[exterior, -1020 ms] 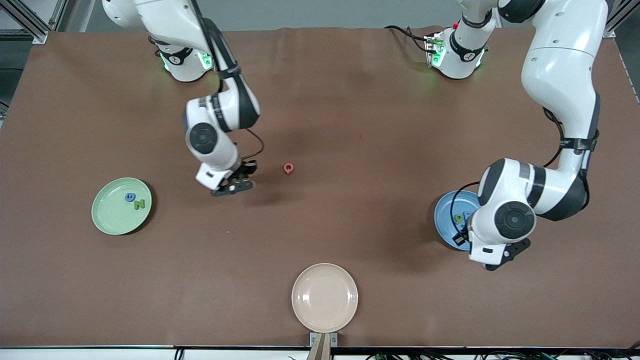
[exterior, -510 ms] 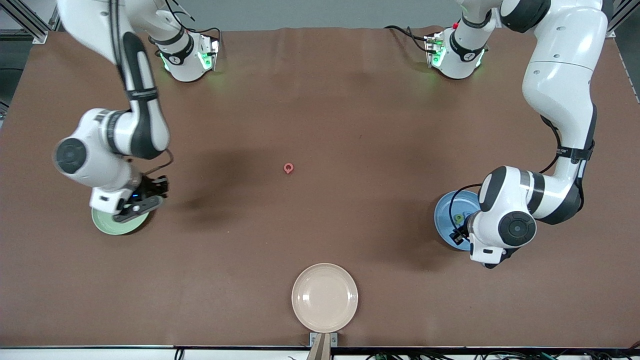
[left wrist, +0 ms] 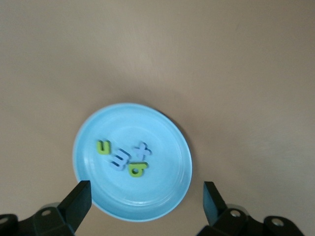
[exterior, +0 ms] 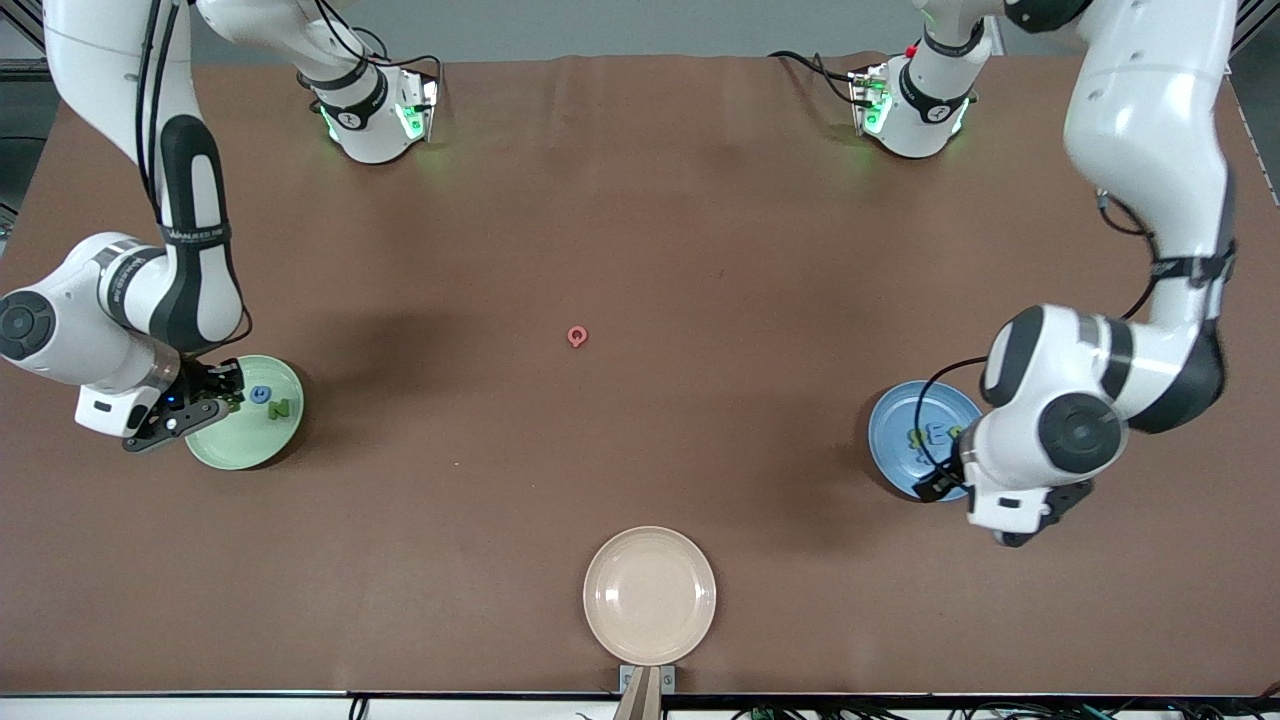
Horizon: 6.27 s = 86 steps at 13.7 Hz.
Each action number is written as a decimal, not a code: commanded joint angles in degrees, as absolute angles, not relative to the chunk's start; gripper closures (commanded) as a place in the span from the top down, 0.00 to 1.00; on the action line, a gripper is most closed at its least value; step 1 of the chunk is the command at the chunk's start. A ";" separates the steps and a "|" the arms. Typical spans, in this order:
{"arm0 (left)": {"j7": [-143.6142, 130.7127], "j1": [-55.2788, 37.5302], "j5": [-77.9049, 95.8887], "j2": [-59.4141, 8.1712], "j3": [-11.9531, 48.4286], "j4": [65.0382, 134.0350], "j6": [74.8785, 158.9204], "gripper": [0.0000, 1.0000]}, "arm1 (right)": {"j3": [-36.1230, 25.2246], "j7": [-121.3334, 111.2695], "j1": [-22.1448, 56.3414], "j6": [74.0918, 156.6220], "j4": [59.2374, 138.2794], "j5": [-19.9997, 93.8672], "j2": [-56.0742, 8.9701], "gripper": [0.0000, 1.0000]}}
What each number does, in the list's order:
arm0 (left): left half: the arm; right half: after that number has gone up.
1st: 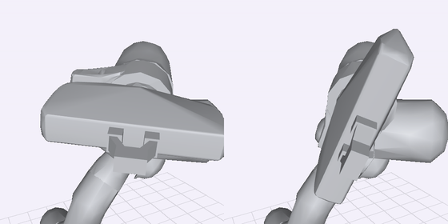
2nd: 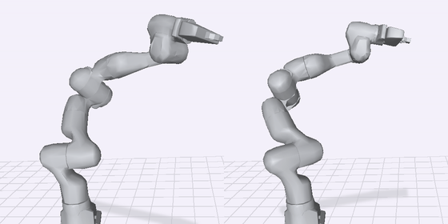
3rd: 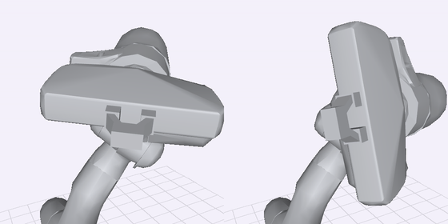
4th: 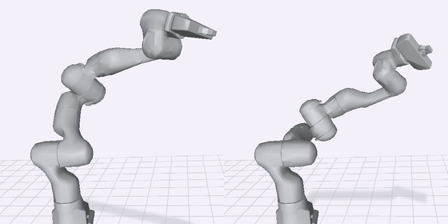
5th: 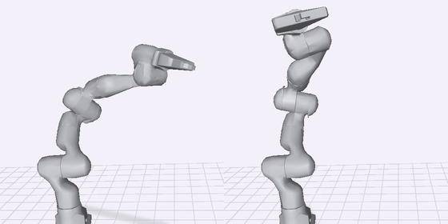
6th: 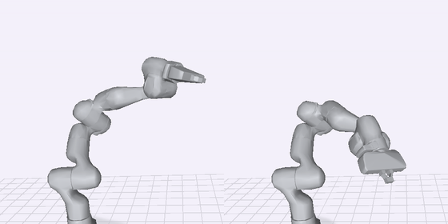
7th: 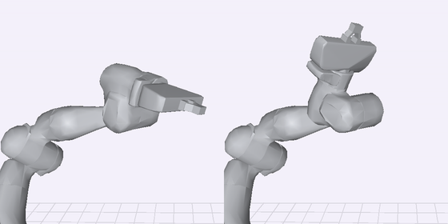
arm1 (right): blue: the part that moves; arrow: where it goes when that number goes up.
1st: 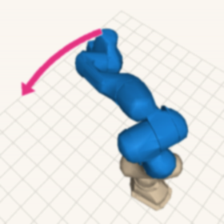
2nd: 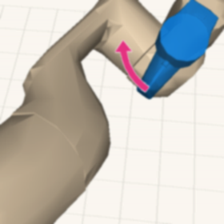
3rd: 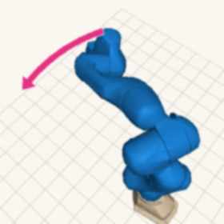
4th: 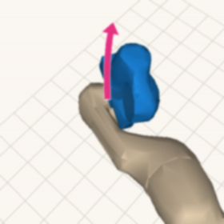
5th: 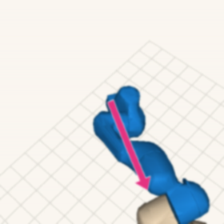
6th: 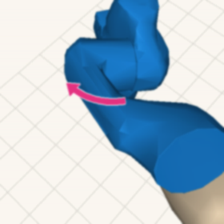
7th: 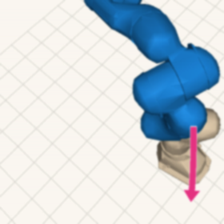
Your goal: Sort upper and lower case letters into plates
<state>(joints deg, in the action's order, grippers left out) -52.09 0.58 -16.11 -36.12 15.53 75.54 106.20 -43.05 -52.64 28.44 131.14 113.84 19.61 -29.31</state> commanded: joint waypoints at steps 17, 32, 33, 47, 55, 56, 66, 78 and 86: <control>-10.83 11.52 -5.63 -10.21 12.42 77.52 93.43 1.00 | -31.73 -52.49 18.70 125.80 111.97 20.92 -24.72 1.00; -4.13 -2.29 0.53 0.26 -5.36 86.92 89.65 1.00 | -31.73 23.43 59.48 120.21 113.47 20.48 -16.43 1.00; -4.13 -2.11 0.53 0.09 -5.36 86.84 89.65 1.00 | -31.73 27.12 61.85 122.84 113.64 20.48 -17.74 1.00; 2.55 -1.05 0.88 -1.14 -5.45 86.92 89.47 1.00 | -29.53 34.10 70.66 139.66 112.86 26.80 -34.27 0.81; 2.11 -1.14 0.88 -0.44 -5.10 87.19 86.04 1.00 | -29.00 34.10 71.02 139.48 111.45 28.92 -36.30 0.64; 1.76 -1.32 0.97 -0.44 -4.75 87.27 86.13 1.00 | -29.00 34.10 71.02 139.48 111.45 28.92 -36.39 0.59; -5.01 -1.23 1.40 -0.09 3.77 88.94 88.59 1.00 | -28.48 33.75 70.49 139.48 111.45 28.74 -36.83 0.14; -6.59 -0.79 0.70 -0.26 4.39 88.51 87.98 1.00 | -53.79 -22.70 58.49 119.00 110.74 28.04 -30.93 0.14; -6.50 -0.53 0.53 -1.49 4.13 88.24 88.77 1.00 | -41.59 -52.28 32.11 132.26 110.57 28.57 -36.29 0.14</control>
<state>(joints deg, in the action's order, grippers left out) -6.02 -0.81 0.27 -1.59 3.96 87.82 87.90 -45.99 -48.68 36.89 129.44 110.83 27.93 -34.83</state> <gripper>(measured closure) 0.000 0.634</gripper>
